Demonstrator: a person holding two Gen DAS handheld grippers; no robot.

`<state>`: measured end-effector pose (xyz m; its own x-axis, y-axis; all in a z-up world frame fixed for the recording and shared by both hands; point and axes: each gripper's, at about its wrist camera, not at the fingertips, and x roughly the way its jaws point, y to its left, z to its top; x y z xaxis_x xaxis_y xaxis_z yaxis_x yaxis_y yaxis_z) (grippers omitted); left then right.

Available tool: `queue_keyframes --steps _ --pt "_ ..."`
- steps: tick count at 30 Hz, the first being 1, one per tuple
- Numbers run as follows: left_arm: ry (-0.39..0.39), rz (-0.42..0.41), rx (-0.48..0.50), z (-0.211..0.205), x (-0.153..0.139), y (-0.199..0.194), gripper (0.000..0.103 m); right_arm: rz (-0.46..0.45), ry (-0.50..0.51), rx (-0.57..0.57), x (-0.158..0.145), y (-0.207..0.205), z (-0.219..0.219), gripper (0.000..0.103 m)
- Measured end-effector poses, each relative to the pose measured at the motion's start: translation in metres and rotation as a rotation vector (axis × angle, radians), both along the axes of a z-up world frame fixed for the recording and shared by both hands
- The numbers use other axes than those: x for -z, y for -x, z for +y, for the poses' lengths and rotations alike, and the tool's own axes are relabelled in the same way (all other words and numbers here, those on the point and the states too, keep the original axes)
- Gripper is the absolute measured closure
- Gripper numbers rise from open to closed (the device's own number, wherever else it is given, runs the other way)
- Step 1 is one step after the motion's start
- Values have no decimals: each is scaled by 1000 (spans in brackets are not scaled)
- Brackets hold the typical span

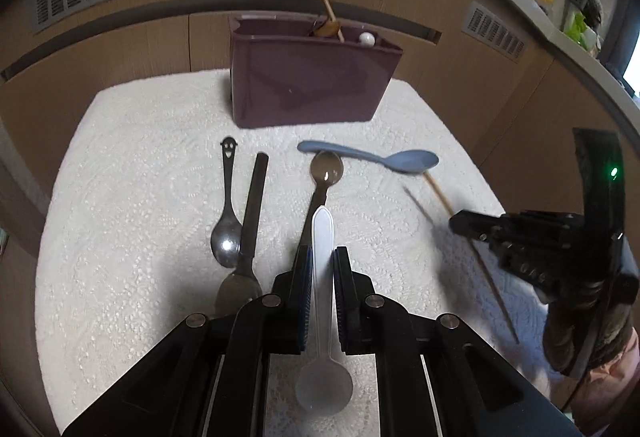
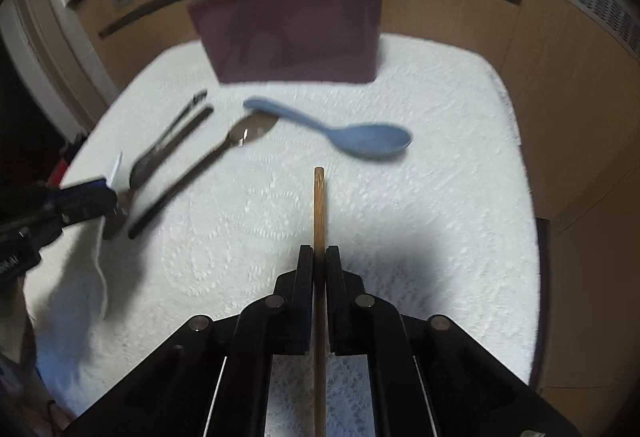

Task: Organize utensils
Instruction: 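Grasp the white plastic spoon with the left gripper while the right gripper holds the chopstick, then carry the white spoon and chopstick over the caddy and open both grippers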

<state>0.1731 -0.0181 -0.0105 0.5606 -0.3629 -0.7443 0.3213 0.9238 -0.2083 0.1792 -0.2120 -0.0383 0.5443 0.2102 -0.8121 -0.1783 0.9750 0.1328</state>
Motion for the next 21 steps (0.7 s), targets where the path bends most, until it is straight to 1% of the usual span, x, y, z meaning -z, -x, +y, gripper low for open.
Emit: queue_keyframes --steps 1,3,8,10,13,15,16,18,20,21 --pt "4 -17 -1 3 -6 4 92 -16 -27 15 -9 2 -5 98" --pt "13 -46 -2 5 -16 6 92 -53 -48 34 -25 4 -12 98" --pt "52 -105 -13 9 -38 4 92 -105 -71 43 -45 10 -13 98" --pt "62 -129 -15 10 -49 3 92 -140 -61 56 -53 11 -12 98" --pt "69 -180 -11 11 -72 -1 92 -195 -67 73 -70 8 -12 98" --pt "78 -237 -8 12 -99 -7 92 -249 -74 77 -88 4 -14 98" --pt "84 -263 -11 12 -110 -10 92 -299 -70 82 -106 0 -15 98" --pt "89 -353 -25 14 -144 -18 92 -389 -53 97 -138 -7 -15 98" --pt "94 -420 -45 14 -170 -29 92 -476 -33 108 -171 -16 -15 98" --pt "99 -442 -53 14 -182 -36 92 -517 -27 116 -187 -22 -14 98"
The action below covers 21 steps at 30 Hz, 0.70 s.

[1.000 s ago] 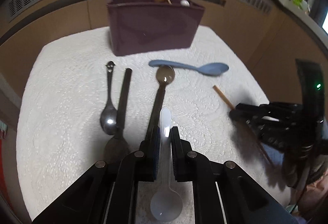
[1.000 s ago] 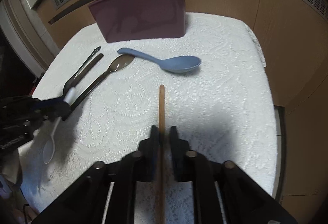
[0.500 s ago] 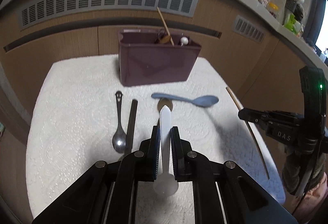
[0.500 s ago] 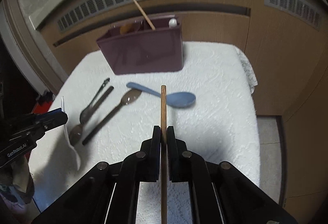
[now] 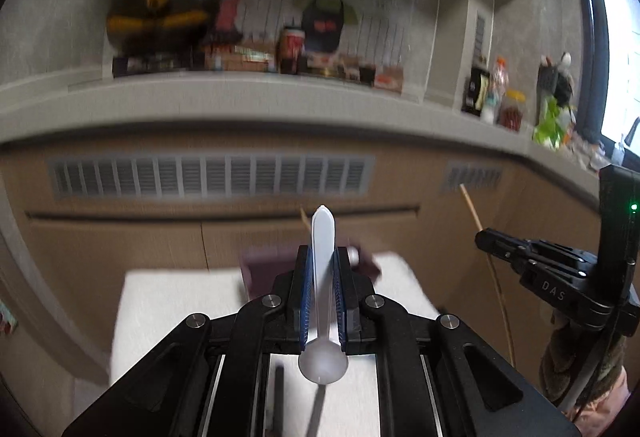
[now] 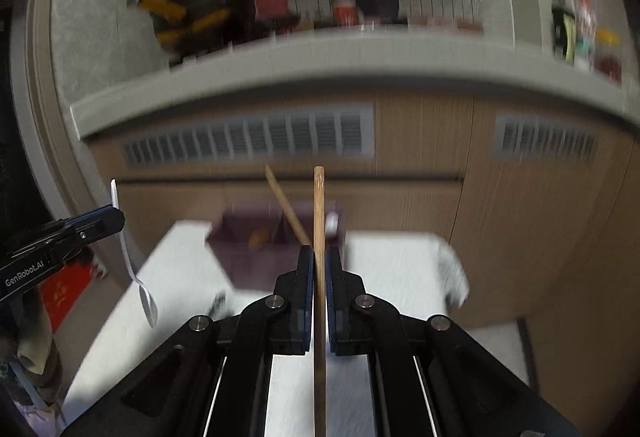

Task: Organize utensils
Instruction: 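Carry the white spoon and chopstick over the caddy and open both grippers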

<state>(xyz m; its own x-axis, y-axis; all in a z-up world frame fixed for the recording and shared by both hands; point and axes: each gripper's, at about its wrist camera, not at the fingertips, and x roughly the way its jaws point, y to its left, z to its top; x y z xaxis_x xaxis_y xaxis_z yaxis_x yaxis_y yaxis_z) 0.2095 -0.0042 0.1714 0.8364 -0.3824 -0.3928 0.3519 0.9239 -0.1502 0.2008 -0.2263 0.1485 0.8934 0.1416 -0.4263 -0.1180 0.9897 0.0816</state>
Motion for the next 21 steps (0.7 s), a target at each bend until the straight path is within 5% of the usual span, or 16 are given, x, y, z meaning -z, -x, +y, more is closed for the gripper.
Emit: queue_keyframes --steps 5,10,21 --pt "11 -62 -34 3 -43 -37 92 -163 37 45 -60 -31 9 98" --pt "22 -96 -54 9 -64 -64 92 -259 28 42 -88 -60 19 98" --pt "39 -56 -54 11 -35 -103 92 -256 -17 33 -74 -104 28 98"
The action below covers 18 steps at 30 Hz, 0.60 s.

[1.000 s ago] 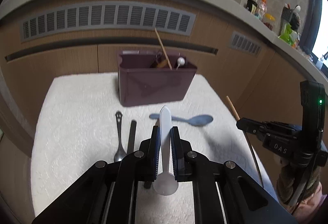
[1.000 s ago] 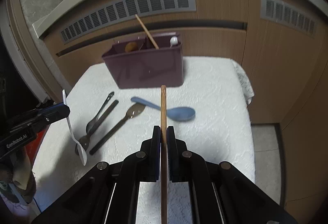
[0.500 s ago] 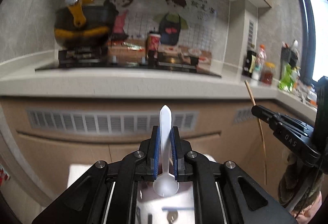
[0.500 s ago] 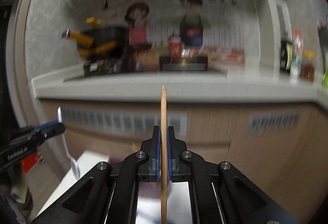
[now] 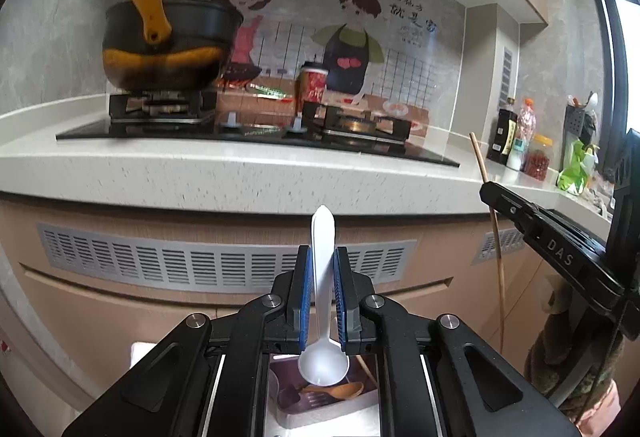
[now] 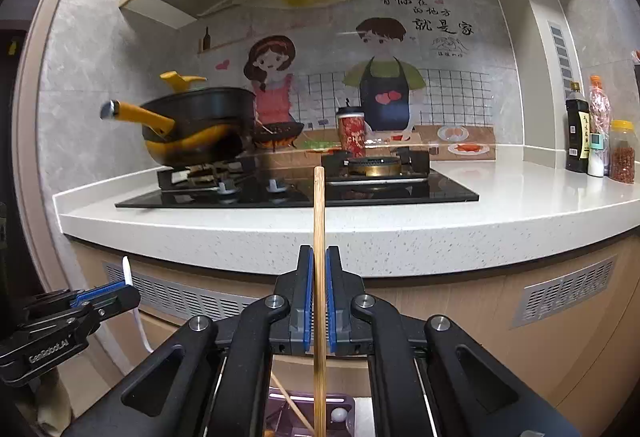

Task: Organize utensils
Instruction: 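Carry the white spoon and chopstick over the caddy and open both grippers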

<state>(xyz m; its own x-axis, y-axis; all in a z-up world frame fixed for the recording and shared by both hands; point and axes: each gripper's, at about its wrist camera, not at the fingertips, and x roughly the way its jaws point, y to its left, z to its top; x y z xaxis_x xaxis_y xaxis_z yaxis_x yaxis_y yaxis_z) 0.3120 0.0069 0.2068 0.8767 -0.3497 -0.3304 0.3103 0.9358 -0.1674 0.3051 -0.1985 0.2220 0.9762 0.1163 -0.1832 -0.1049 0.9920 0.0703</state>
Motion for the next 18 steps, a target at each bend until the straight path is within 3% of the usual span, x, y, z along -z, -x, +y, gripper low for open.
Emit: queue_keyframes --steps 18 --pt "18 116 -8 -14 79 -48 92 28 -17 43 88 -65 10 97"
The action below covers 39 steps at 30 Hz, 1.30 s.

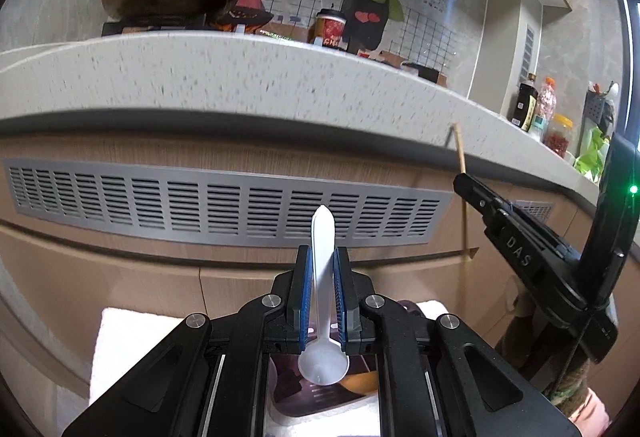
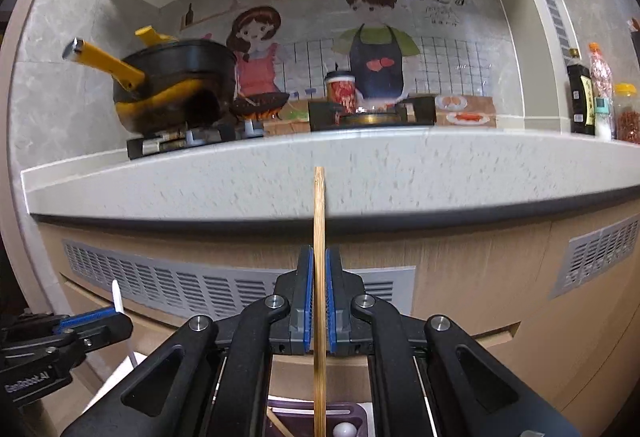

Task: Organize utensils
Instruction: 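Carry the white spoon and chopstick over the caddy and open both grippers, then grasp the blue plastic spoon by its handle with the right gripper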

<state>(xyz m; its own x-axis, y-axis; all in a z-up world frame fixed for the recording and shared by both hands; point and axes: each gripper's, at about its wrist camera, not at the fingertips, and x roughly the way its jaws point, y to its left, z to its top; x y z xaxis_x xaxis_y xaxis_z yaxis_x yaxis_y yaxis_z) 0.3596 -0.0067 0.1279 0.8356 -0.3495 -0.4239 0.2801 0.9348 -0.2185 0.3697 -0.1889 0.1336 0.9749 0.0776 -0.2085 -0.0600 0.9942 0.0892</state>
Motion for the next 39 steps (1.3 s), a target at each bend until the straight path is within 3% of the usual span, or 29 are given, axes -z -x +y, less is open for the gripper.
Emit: queue_keyframes --steps 4,6,10,14,17,20,24,28,31,39 --pt "-18 36 9 -5 14 -4 83 40 7 -21 16 0 -3 94" --pt "-17 48 -2 -2 19 -1 72 70 31 -23 22 6 -7 85" --pt "-15 83 -33 7 31 14 66 128 61 -14 35 31 -24 70" --pt "-43 141 -47 15 54 35 52 241 115 -5 58 59 -40 55" --pt "-68 198 -54 20 78 56 51 311 149 29 77 80 -53 40" --pt "-73 266 -56 27 103 80 49 393 158 54 96 98 -64 35" --pt "-121 336 -53 30 134 110 41 470 153 66 115 118 -73 13" --pt "-157 378 -40 29 150 138 40 557 137 27 135 127 -73 9" --pt "-148 412 -29 31 157 147 28 631 123 -28 149 121 -65 8" --pt "-127 456 -59 45 162 158 28 709 173 -158 173 91 -26 8"
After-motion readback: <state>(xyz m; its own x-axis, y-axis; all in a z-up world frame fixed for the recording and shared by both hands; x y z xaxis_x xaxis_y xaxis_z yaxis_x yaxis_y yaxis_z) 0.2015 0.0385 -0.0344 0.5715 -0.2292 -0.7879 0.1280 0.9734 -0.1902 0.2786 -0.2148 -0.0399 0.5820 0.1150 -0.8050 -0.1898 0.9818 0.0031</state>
